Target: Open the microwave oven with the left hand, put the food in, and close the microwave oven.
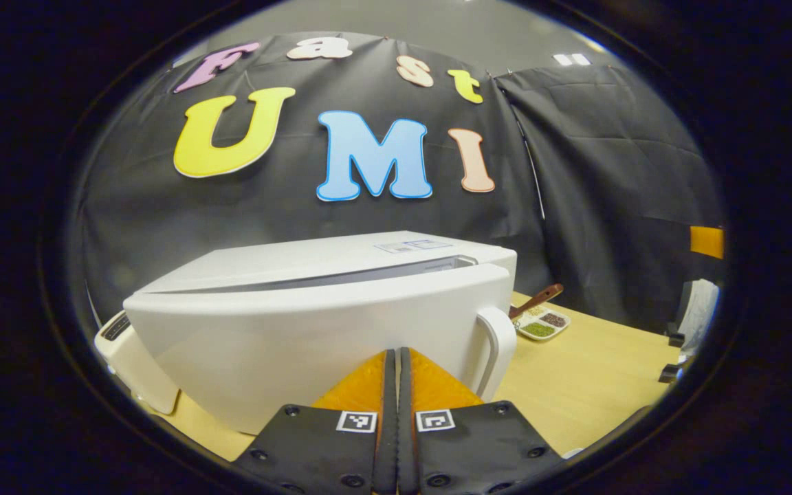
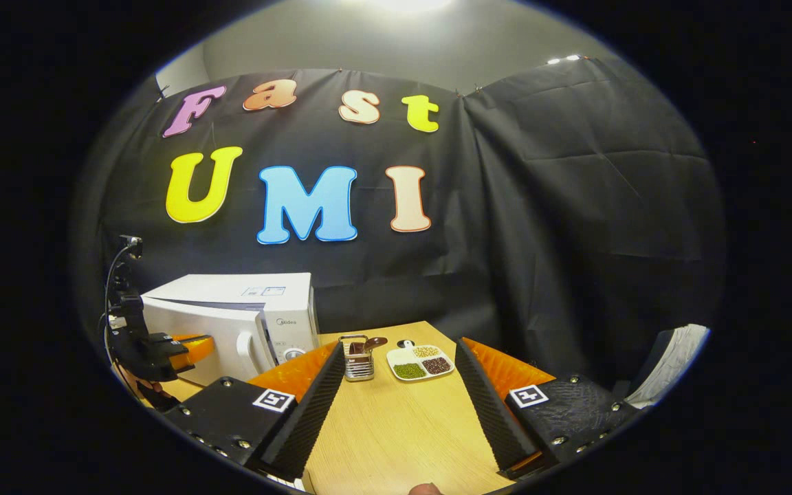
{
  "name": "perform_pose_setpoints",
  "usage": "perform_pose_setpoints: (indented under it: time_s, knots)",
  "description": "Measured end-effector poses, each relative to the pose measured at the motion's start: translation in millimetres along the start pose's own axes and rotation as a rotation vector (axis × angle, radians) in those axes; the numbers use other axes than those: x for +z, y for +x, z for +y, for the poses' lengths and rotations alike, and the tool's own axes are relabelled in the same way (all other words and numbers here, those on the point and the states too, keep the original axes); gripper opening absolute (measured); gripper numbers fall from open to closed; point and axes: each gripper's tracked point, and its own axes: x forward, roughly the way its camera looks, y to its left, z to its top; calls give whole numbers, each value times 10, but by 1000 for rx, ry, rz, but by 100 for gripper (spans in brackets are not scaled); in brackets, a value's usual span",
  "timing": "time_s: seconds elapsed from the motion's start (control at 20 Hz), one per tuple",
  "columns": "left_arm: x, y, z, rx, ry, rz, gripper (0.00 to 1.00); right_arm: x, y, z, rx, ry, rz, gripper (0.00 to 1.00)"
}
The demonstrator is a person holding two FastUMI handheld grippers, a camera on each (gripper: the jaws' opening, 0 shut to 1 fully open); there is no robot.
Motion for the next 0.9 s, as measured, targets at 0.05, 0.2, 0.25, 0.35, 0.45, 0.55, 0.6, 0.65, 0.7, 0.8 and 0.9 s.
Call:
perform_pose_setpoints:
  time_s: [0.05, 0.2, 0.25, 0.35, 0.45, 0.55, 0.6, 0.65, 0.7, 0.8, 0.9]
  knots:
    - [8, 39, 11, 3, -1, -3, 7, 0, 1, -1, 0, -5, 2, 98]
    - [39, 104, 83, 26, -6, -13, 7, 20, 7, 13, 2, -11, 2, 98]
    - [61, 120, 120, 39, -9, -20, 7, 34, 4, 24, 3, -13, 0, 98]
    - [66, 133, 107, 37, -26, -28, 7, 47, -12, 36, 7, -22, -3, 98]
    - [51, 151, 139, 60, -16, -31, 7, 59, -25, 57, 15, -25, -5, 98]
    - [57, 160, 148, 82, -24, -40, 6, 75, -23, 67, 23, -25, -7, 98]
    - [71, 175, 150, 93, -17, -44, 7, 87, -28, 70, 23, -26, -11, 98]
    - [85, 221, 157, 105, -4, -56, 7, 95, -35, 72, 24, -28, -13, 98]
    - [24, 263, 142, 92, -10, -8, 6, 91, -46, 77, 26, -27, -13, 98]
    - [74, 310, -4, 91, 5, -18, 7, 100, -72, 66, 29, -15, -14, 98]
    - [168, 217, -110, 89, 16, -34, 7, 115, -90, 68, 48, -8, -22, 98]
